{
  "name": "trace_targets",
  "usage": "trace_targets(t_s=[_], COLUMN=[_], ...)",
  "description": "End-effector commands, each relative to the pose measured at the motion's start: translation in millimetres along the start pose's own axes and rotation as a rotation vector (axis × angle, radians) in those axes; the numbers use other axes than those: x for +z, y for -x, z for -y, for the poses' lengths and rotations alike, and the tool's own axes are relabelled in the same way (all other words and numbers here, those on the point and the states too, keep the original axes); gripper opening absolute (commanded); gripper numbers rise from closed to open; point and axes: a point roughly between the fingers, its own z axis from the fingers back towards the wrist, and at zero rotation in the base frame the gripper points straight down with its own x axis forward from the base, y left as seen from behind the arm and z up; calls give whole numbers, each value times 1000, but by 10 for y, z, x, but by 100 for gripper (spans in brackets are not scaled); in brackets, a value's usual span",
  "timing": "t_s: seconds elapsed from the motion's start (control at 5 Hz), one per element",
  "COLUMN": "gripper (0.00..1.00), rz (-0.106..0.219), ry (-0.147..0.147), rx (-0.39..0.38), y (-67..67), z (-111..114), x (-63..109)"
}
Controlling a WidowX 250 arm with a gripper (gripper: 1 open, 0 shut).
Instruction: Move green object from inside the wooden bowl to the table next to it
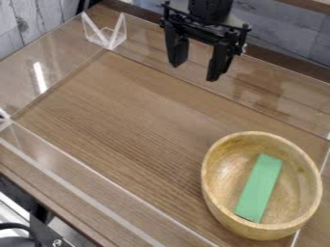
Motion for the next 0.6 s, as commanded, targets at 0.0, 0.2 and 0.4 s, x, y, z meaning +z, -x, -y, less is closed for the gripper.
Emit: trace_targets(t_s=[0.0, 0.2, 0.4], gripper=[100, 100, 100], rz=[-32, -47, -27], ry=[9, 38, 58], rx=[42, 90, 124], y=[69, 279, 440], z=[0, 301, 635], x=[-206, -258, -245])
